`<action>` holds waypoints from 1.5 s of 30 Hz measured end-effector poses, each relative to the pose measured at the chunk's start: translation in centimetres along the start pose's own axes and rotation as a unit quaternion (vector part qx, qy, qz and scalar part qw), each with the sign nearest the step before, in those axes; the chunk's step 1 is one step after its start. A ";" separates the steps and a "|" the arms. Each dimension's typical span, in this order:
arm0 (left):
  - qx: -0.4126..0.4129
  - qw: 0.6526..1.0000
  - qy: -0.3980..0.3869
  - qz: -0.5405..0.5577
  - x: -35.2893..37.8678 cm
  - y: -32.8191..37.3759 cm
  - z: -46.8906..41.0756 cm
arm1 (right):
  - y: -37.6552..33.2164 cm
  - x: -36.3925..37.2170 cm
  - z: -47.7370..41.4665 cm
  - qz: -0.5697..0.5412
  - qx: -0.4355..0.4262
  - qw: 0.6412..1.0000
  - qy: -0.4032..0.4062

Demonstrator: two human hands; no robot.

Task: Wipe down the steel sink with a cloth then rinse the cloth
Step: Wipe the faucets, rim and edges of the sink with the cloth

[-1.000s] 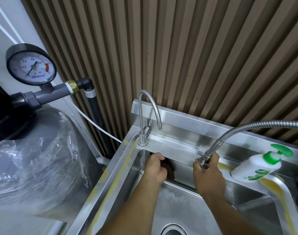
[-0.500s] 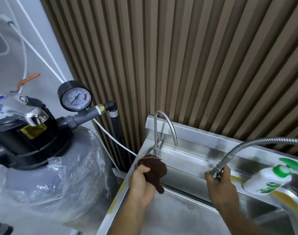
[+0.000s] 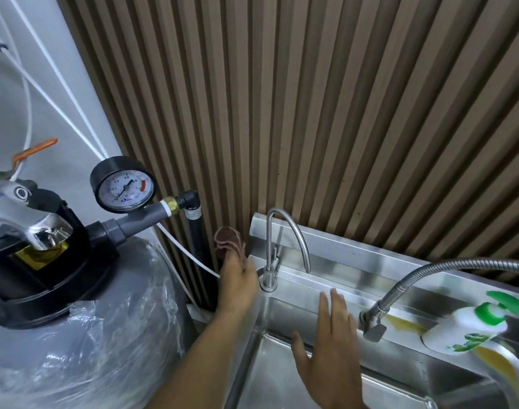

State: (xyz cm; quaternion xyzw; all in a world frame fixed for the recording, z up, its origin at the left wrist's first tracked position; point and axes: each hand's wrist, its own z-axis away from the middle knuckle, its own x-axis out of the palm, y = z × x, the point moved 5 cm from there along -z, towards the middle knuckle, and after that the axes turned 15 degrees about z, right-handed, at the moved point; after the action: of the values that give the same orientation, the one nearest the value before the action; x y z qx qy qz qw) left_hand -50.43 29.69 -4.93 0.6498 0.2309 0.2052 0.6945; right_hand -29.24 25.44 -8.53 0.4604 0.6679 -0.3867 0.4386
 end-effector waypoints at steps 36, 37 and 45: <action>0.080 0.847 -0.272 -0.451 1.9 -6.1 -0.3 | 2.9 6.2 -5.2 0.161 -0.235 0.905 -0.314; 0.084 0.843 -0.271 -0.456 2.0 -6.0 -0.1 | 2.9 6.2 -5.3 0.164 -0.239 0.903 -0.317; 0.106 0.819 -0.256 -0.503 0.8 -6.4 2.8 | 2.8 6.5 -5.3 0.171 -0.228 0.894 -0.347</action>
State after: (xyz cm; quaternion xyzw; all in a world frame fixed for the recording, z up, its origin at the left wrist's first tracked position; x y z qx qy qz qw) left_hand -48.19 27.45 -11.20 0.5422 0.3595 -0.3722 0.6620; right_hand -29.06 32.86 -13.29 0.2922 0.4539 -0.2780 0.7945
